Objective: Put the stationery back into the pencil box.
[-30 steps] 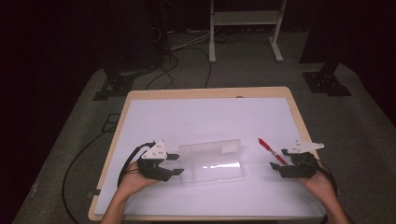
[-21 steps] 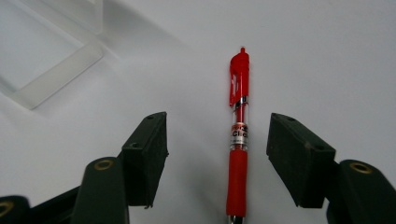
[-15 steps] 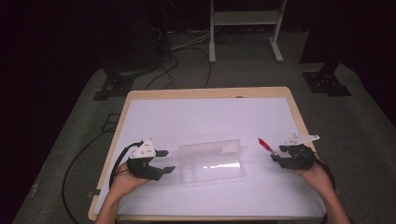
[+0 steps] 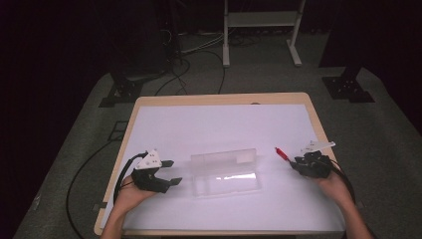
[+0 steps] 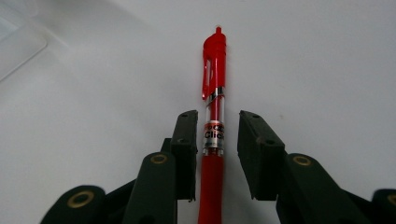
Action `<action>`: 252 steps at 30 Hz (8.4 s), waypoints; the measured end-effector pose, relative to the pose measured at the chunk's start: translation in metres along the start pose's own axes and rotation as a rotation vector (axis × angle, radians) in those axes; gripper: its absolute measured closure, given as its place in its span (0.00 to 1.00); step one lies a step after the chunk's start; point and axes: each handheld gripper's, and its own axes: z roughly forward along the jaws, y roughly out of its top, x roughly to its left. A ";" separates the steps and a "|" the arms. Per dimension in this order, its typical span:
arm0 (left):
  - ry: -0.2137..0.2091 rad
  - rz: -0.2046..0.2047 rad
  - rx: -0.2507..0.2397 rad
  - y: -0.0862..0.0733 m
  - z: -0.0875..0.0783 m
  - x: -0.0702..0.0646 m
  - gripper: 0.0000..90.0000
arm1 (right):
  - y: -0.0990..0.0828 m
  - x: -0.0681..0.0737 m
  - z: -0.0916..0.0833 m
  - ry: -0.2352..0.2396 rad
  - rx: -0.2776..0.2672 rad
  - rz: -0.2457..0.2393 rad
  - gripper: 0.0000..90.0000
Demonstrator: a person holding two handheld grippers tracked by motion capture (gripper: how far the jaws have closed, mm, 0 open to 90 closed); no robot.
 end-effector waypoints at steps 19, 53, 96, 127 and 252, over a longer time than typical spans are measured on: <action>0.028 -0.040 0.008 -0.014 -0.001 0.005 0.26 | 0.000 0.000 0.006 -0.004 0.025 0.000 0.87; 0.065 -0.097 0.004 -0.024 0.000 0.009 0.20 | 0.030 0.026 -0.052 0.158 -0.134 -0.054 0.88; 0.080 -0.101 -0.018 -0.026 -0.005 0.011 0.19 | 0.069 0.087 -0.054 0.368 -0.159 -0.239 0.88; 0.081 -0.109 -0.022 -0.028 -0.008 0.012 0.19 | 0.086 0.103 -0.032 0.440 -0.138 -0.278 0.88; 0.058 -0.120 -0.019 -0.029 -0.008 0.012 0.18 | 0.082 0.119 0.063 0.624 0.033 -0.355 0.77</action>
